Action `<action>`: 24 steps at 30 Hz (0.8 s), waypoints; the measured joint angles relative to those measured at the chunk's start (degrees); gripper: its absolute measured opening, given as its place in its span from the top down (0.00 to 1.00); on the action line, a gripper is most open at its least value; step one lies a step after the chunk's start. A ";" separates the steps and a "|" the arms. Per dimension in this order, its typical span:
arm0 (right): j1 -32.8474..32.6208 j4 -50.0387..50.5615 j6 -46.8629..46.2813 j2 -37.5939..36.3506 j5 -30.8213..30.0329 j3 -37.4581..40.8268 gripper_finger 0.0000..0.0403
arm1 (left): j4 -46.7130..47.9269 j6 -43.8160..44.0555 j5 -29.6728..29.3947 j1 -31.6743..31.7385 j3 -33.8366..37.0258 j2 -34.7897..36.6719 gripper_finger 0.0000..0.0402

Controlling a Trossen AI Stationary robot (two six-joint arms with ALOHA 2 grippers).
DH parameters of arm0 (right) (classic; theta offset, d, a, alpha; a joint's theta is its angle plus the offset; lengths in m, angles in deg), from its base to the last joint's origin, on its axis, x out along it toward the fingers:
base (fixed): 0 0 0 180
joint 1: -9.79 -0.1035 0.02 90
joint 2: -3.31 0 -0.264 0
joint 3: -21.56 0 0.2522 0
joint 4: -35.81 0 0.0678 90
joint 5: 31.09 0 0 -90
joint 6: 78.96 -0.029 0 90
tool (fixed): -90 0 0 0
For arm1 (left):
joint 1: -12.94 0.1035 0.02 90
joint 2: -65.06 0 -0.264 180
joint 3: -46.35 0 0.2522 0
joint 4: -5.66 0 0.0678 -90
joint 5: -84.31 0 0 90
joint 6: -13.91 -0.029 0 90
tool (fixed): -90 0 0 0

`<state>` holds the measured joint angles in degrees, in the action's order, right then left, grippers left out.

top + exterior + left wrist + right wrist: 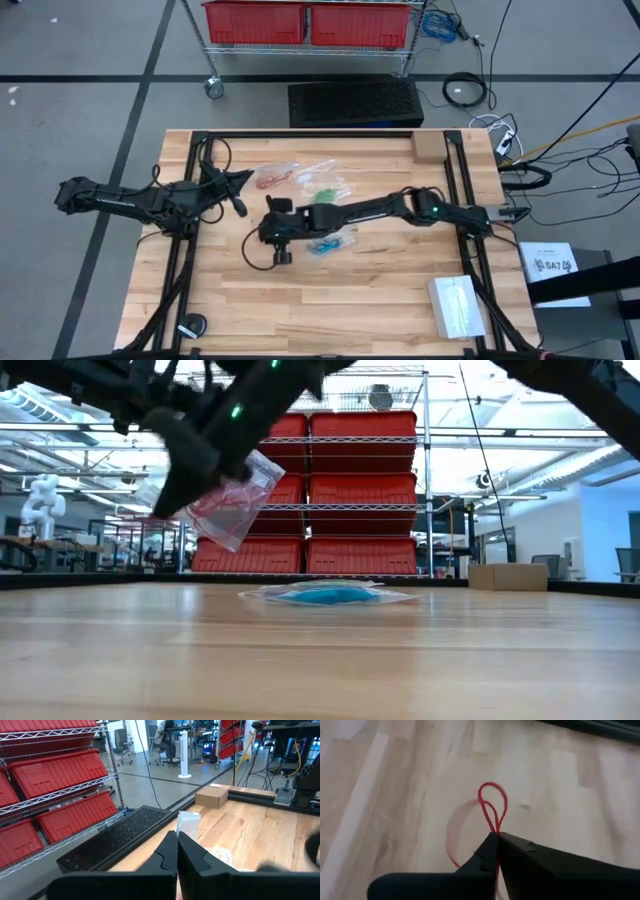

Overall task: Sort rubber bands
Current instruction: Put the red rubber band into the right transparent zip bag

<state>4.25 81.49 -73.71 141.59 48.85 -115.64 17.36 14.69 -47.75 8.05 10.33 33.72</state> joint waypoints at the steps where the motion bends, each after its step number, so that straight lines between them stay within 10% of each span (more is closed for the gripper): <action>1: -0.16 1.23 0.76 -1.07 -0.29 0.07 1.00 | 0.05 0.02 0.02 0.00 0.00 0.00 1.00; 17: -0.73 7.07 18.51 -18.57 -29.72 -0.07 1.00 | -0.14 0.44 7.99 0.00 0.00 0.00 1.00; 24: 1.72 7.15 21.70 -18.96 -31.76 -0.05 1.00 | -0.83 0.47 10.04 0.00 0.00 -0.02 1.00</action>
<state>5.97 88.64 -52.01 122.63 17.09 -115.69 16.53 15.16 -37.71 8.05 10.33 33.70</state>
